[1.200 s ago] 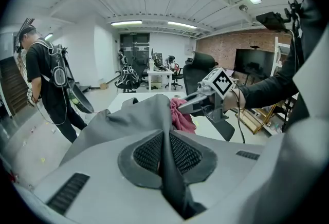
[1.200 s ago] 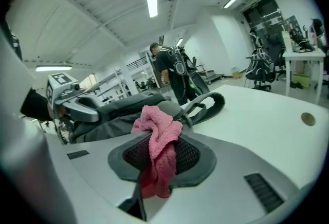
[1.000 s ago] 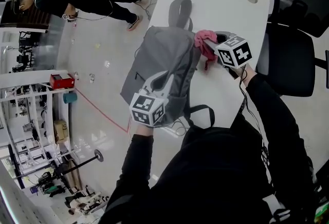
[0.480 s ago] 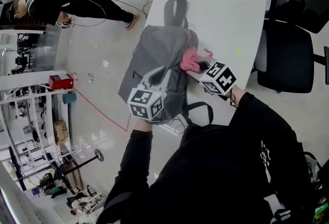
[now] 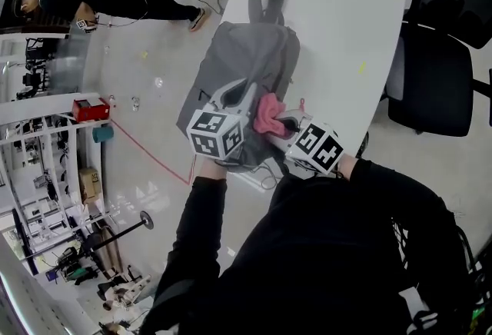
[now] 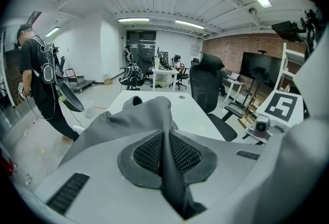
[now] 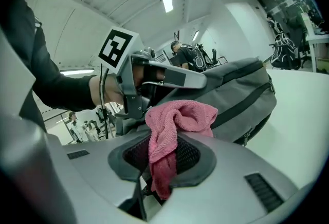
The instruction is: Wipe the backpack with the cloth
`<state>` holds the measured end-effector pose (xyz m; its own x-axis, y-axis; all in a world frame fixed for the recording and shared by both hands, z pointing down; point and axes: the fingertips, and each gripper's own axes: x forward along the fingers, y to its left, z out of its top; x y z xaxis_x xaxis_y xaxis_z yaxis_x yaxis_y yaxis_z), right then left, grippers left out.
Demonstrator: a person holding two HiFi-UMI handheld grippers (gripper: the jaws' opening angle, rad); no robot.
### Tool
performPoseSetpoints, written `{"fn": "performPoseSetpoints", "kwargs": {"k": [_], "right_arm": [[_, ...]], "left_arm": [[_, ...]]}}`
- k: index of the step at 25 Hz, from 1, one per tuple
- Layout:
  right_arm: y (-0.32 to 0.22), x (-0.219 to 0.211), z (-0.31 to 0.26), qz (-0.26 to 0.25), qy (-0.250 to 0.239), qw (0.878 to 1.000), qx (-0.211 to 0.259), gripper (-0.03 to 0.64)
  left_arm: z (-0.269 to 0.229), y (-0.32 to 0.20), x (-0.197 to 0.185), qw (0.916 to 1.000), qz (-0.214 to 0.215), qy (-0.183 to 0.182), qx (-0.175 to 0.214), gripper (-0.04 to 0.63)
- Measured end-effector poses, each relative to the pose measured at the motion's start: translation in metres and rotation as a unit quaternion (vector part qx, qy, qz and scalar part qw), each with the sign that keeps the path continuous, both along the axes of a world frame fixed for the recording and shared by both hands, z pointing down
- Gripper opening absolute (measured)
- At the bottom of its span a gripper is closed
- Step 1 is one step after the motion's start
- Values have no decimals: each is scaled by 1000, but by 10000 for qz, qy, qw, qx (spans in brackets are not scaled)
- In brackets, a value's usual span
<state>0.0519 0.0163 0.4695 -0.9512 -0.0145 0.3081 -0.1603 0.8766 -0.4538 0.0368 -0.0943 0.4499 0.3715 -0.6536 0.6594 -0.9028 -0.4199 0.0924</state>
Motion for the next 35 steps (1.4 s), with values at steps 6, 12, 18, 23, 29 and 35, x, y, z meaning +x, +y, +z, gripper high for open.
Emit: {"fn": "performPoseSetpoints", "kwargs": {"k": [6,12,18,23,29,35], "right_arm": [[54,-6,13,-899,-85,9958,-161,95],[122,-14,20,-2272,-202,9729,-391,95],[73,-8,31,-1307,-237,9887,-695,95],[-21,15,51,-247,124,9985,-471,95],[-165,85,56,2007,260,9775,-602,95],[-236,128,43,2986,316,9529,-431,95]], "left_arm": [[12,-10,3,9999,-144,63,-4,51],[8,-21,7,9992,-321,231,40,52],[6,-14,7,9984,-399,389,100,52],[2,-16,3,9983,-389,412,125,52],[1,-1,11,9987,-213,433,132,52],[-9,7,11,9988,-100,466,128,52]]}}
